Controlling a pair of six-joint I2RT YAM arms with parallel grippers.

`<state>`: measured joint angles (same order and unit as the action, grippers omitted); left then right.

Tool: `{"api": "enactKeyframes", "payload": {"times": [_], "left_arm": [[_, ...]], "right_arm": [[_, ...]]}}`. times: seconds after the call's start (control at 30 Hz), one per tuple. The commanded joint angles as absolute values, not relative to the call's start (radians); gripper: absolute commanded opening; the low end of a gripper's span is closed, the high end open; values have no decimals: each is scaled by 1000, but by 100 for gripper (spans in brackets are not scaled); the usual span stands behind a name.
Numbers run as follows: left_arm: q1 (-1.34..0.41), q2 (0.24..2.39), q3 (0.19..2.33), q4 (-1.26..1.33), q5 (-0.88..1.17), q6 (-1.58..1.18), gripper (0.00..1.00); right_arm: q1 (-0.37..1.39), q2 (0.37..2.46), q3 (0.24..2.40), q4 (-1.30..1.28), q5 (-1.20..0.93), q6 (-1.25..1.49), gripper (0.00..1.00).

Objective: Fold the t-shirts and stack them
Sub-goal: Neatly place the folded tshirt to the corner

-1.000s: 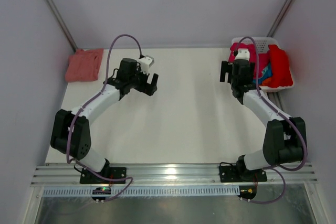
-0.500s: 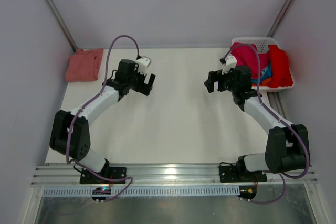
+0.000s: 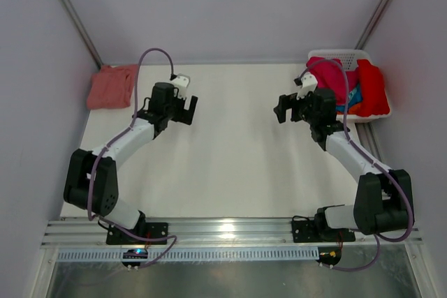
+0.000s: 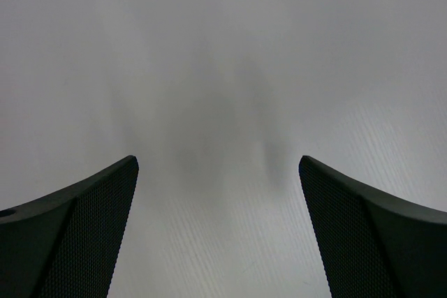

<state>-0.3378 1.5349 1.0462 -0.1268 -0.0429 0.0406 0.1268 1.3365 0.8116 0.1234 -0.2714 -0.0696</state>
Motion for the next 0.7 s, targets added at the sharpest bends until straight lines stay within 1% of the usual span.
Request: {"api": "enactKeyframes", "payload": {"times": [0.0,0.1,0.2,0.3,0.47,0.67], "left_arm": [[-304,1470,1023,-14,-92,2,99],[-252,1460,1020,-6,-78,-64,99],[-183,1450,1017,-8,-6,-116,99],[-137,1442,1009,-6,24,-156,99],[-115,1430,1002,-6,72,-155,99],[-103,1385,959,44,95,-121,92]], "right_arm": [[121,1287,793,224,-225,-71,99],[118,1281,782,232,-241,-68,100],[109,1275,769,250,-248,-54,99],[107,1278,762,255,-250,-54,99],[104,1285,764,252,-267,-63,99],[100,1278,753,255,-273,-104,99]]}}
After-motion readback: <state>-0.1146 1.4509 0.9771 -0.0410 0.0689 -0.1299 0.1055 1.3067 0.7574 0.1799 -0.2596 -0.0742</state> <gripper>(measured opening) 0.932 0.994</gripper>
